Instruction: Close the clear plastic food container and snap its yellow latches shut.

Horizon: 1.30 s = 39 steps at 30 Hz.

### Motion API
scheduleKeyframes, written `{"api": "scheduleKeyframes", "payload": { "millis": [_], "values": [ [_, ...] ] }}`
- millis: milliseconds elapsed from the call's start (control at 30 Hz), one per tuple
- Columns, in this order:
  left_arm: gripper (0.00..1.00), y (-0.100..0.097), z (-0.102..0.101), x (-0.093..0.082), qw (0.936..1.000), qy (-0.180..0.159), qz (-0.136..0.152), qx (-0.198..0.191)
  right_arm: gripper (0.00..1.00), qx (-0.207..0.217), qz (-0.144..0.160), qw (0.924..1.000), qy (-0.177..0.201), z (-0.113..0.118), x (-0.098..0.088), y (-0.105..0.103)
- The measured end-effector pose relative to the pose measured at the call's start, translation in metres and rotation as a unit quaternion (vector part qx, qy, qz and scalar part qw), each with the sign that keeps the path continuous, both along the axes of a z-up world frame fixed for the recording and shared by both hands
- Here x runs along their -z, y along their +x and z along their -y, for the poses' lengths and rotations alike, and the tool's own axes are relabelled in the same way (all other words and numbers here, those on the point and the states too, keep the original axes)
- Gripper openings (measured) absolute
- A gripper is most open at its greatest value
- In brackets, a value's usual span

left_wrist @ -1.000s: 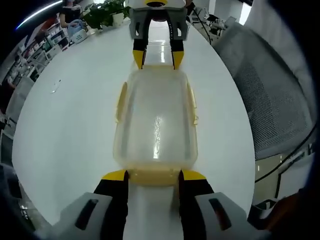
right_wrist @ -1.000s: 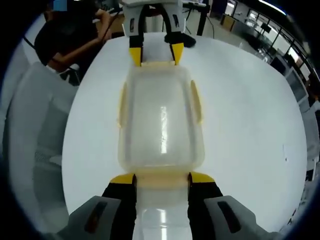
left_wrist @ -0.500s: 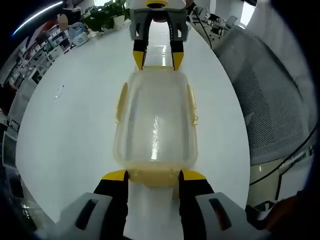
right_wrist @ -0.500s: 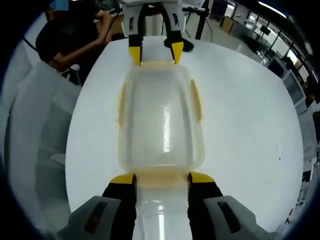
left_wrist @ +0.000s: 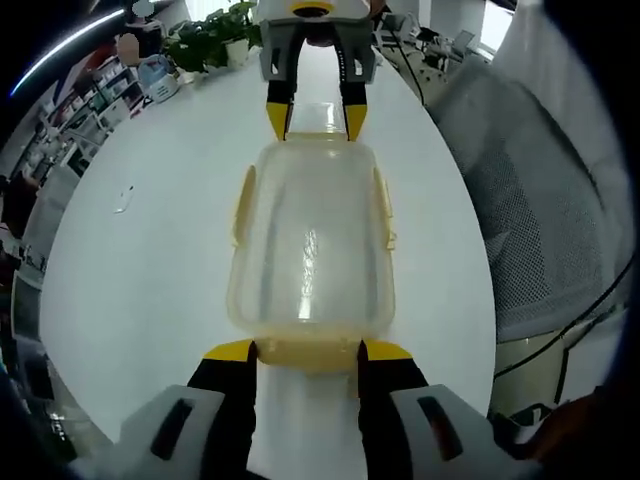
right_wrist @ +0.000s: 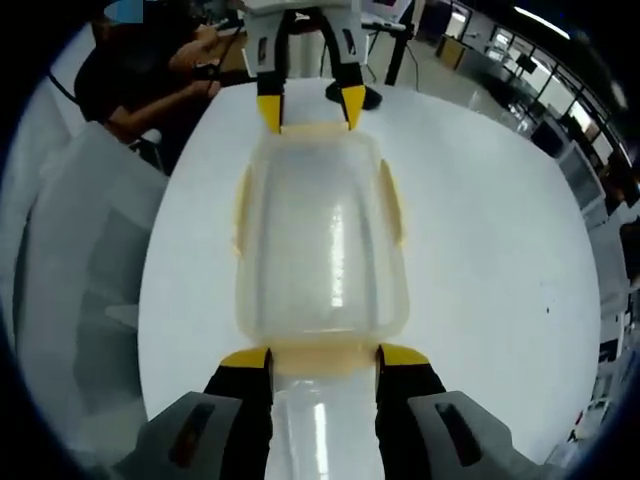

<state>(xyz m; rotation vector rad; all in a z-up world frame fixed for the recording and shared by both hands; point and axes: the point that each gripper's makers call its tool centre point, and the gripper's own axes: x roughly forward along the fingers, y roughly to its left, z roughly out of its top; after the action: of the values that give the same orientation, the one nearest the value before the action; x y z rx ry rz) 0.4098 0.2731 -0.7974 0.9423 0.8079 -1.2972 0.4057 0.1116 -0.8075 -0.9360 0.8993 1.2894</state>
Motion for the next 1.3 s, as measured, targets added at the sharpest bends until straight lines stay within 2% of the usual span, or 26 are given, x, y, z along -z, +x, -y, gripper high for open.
{"api": "scheduleKeyframes", "payload": {
  "millis": [367,633,1300],
  "values": [
    [0.39,0.000,0.021,-0.012,0.9999,-0.009,0.014,0.000,0.38,0.001,0.007,1.0000,0.004,0.020,-0.013,0.000],
    [0.39,-0.002,0.036,-0.017,0.9997,-0.019,0.012,-0.006,0.38,-0.006,0.014,0.9999,-0.003,0.036,-0.018,0.000],
    [0.39,-0.002,0.075,-0.021,0.9997,-0.021,0.013,-0.007,0.39,-0.002,0.015,0.9999,-0.004,0.076,-0.023,0.000]
  ]
}}
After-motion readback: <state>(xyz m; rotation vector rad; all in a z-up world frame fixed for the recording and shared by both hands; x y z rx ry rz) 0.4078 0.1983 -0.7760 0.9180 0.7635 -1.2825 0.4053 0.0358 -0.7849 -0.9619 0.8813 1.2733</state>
